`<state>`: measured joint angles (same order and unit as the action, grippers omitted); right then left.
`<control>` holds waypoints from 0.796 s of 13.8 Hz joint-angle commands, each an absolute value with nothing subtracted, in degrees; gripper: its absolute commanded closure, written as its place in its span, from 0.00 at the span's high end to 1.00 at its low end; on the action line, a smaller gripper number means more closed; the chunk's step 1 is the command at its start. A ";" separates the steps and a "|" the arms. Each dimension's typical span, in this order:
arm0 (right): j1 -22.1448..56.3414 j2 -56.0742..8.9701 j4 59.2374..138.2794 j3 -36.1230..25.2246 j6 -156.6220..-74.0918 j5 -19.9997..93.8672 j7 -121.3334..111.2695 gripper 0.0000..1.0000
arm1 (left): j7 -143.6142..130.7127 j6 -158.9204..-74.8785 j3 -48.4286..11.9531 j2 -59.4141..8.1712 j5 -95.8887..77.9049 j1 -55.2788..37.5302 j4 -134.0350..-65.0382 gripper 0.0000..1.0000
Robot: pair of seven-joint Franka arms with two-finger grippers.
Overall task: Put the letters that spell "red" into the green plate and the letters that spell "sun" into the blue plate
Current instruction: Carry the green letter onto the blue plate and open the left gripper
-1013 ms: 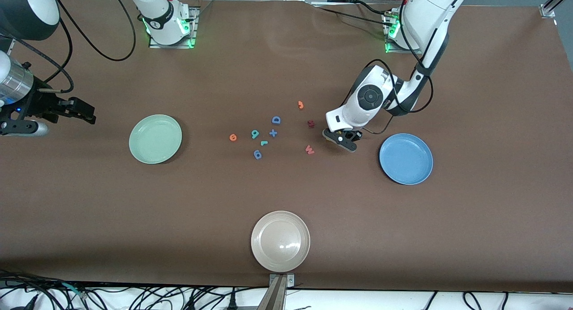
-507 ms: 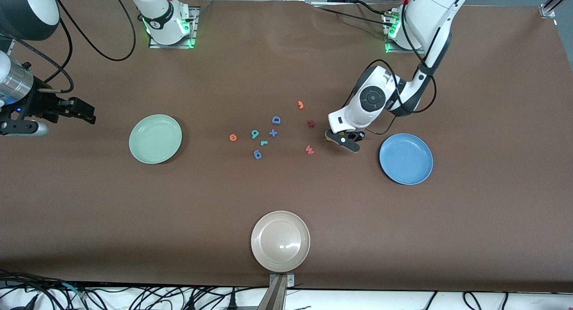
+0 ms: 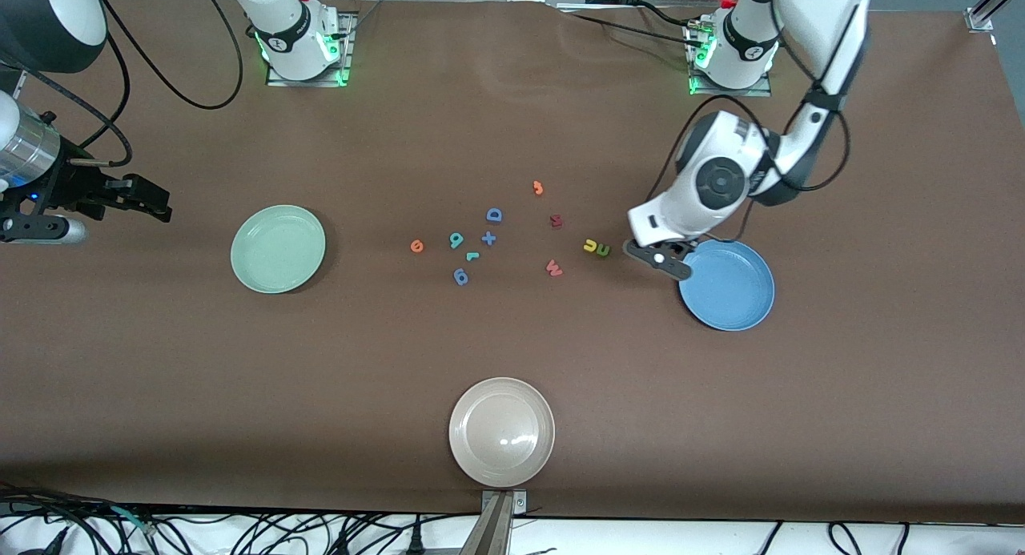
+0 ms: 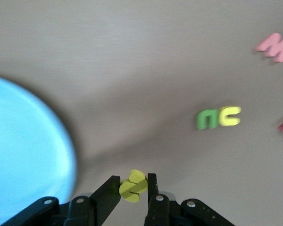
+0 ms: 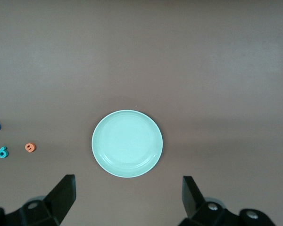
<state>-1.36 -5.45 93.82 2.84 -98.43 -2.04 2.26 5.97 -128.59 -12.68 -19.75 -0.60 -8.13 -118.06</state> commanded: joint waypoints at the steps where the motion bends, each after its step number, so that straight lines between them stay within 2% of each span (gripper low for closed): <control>1: -0.97 -4.57 94.75 2.37 -98.09 -1.93 2.02 1.00 | 15.61 -122.97 -12.75 -19.16 -1.58 -2.04 -113.57 0.13; 3: -0.97 -4.66 94.75 2.37 -98.00 -1.93 2.11 1.00 | 22.38 -122.96 -12.83 -20.91 -1.58 2.70 -111.54 0.13; 4: -0.97 -4.57 94.75 2.37 -97.82 -1.93 2.02 1.00 | 24.41 -122.96 -12.75 -22.48 -1.58 4.12 -110.40 0.18; 5: -0.97 -4.57 94.75 2.37 -97.30 -1.93 2.02 1.00 | 24.69 -123.22 -12.74 -24.07 -1.50 4.83 -109.61 0.23; 8: -0.97 -4.57 94.75 2.29 -96.60 -1.93 2.89 1.00 | 24.09 -123.49 -12.74 -26.19 6.04 5.10 -108.72 0.25; 9: -0.97 -4.66 94.75 2.37 -96.24 -1.93 2.99 1.00 | 24.08 -123.49 -12.74 -26.45 6.33 5.18 -108.72 0.45; 10: -0.97 -4.83 94.75 2.46 -96.41 -1.85 3.08 1.00 | 24.34 -123.49 -12.74 -27.06 6.33 5.27 -108.55 0.77; 11: -0.88 -5.10 94.75 2.55 -96.85 -1.41 3.08 1.00 | 24.69 -123.49 -12.74 -27.33 6.42 5.27 -108.54 1.00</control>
